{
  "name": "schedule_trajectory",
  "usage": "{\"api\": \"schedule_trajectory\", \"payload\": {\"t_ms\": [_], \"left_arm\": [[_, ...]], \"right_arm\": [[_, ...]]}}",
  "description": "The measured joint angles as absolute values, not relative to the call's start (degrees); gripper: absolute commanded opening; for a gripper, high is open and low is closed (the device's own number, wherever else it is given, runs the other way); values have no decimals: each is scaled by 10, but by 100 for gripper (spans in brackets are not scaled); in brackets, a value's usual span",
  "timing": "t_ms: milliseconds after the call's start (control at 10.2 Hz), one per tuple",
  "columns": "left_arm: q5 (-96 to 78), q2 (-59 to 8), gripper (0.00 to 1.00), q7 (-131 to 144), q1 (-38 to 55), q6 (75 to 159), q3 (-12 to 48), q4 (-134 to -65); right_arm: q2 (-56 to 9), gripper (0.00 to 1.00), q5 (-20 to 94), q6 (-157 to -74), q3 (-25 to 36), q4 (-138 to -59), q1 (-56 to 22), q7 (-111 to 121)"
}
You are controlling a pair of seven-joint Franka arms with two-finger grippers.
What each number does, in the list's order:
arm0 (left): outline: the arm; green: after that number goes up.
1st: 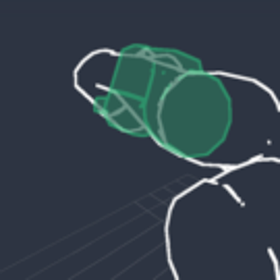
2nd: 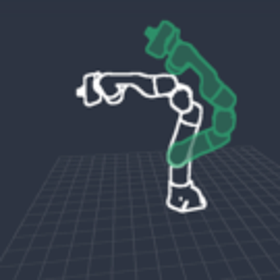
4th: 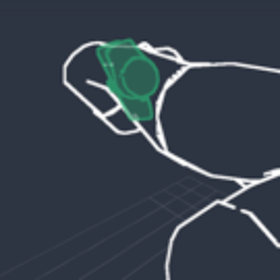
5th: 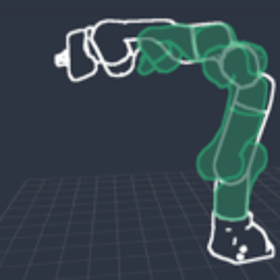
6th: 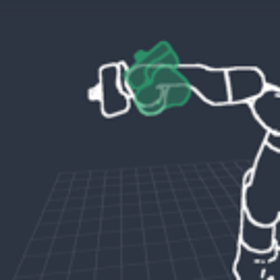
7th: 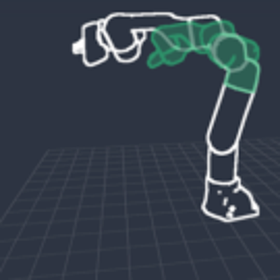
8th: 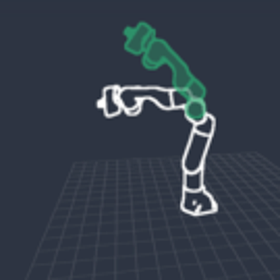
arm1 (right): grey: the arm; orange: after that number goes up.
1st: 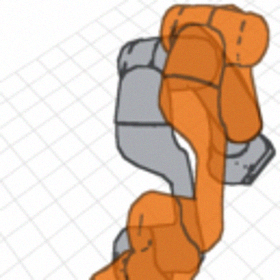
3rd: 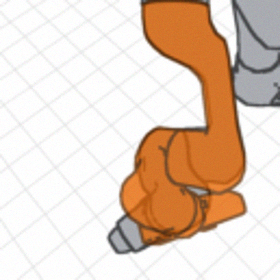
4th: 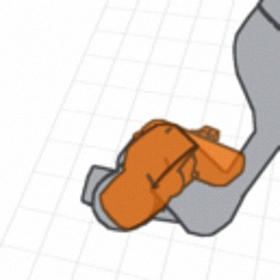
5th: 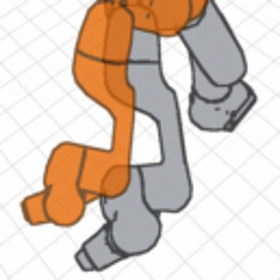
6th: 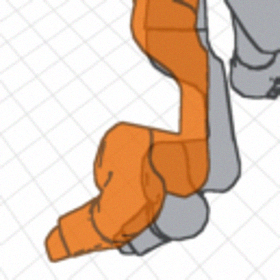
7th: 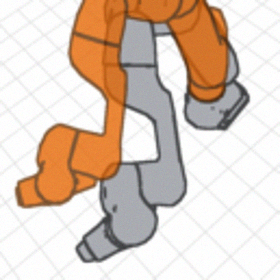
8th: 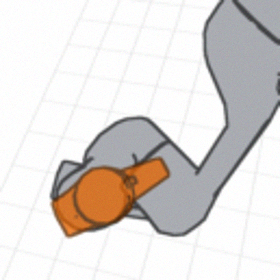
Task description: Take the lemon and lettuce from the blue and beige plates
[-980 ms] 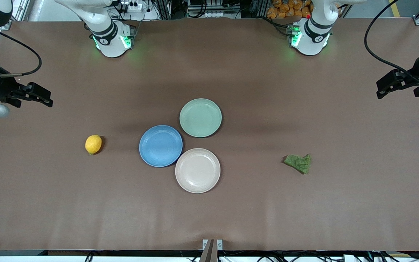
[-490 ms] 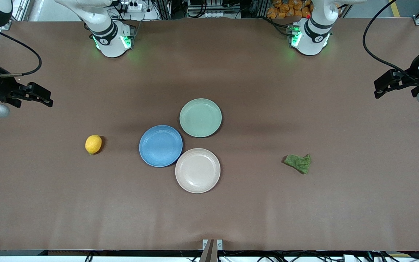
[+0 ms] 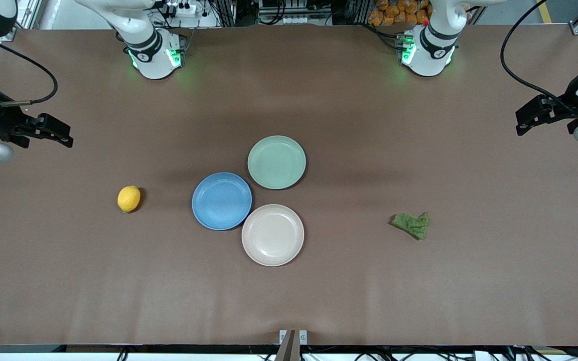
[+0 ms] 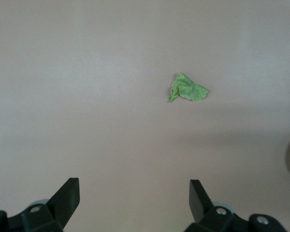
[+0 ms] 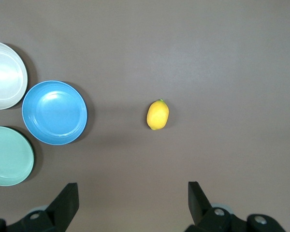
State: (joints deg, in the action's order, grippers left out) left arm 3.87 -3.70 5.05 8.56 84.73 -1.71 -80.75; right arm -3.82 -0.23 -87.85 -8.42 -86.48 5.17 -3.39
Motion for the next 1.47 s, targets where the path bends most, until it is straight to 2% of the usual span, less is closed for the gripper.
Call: {"api": "schedule_trajectory", "payload": {"t_ms": [1471], "left_arm": [[39, -22, 100, 23, 87, 845, -17, -811]], "right_arm": [[-38, 100, -2, -877, -84, -865, 52, -33]]}}
